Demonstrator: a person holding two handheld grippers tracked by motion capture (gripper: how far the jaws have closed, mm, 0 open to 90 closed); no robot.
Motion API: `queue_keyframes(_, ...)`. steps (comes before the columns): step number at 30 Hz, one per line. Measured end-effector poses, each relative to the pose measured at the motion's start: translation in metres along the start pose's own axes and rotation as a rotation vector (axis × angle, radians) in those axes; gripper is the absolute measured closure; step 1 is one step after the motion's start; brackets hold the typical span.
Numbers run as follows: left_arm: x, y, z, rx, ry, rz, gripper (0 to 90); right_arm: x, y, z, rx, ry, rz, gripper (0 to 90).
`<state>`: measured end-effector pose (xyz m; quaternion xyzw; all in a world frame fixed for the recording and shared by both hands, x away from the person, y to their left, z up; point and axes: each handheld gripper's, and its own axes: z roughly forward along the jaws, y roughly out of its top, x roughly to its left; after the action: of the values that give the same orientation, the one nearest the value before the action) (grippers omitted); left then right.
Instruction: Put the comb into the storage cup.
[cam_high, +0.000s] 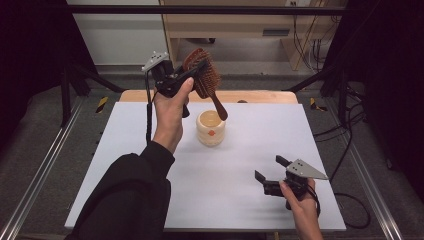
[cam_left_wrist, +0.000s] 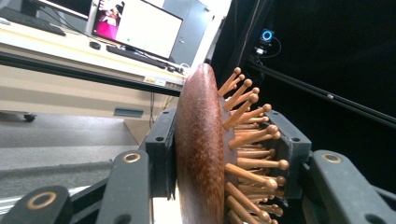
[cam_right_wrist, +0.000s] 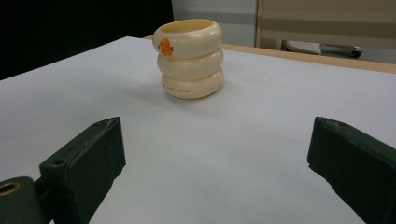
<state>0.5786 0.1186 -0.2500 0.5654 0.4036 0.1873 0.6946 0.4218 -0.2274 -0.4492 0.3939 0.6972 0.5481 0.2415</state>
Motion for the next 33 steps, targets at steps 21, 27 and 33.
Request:
queue_keyframes(21, 0.030, -0.003, 0.010, -0.039, 0.062, -0.001, 51.4, 0.000, 0.000, 0.000, 0.001, -0.001, 0.002, 4.5)
queue_keyframes(27, 0.034, -0.005, 0.013, -0.044, 0.074, 0.010, 51.4, 0.000, 0.000, 0.000, 0.003, -0.001, 0.005, 4.5)
queue_keyframes(33, 0.035, -0.006, 0.014, -0.045, 0.082, 0.021, 51.4, -0.001, 0.000, -0.001, 0.002, 0.000, 0.006, 4.5)
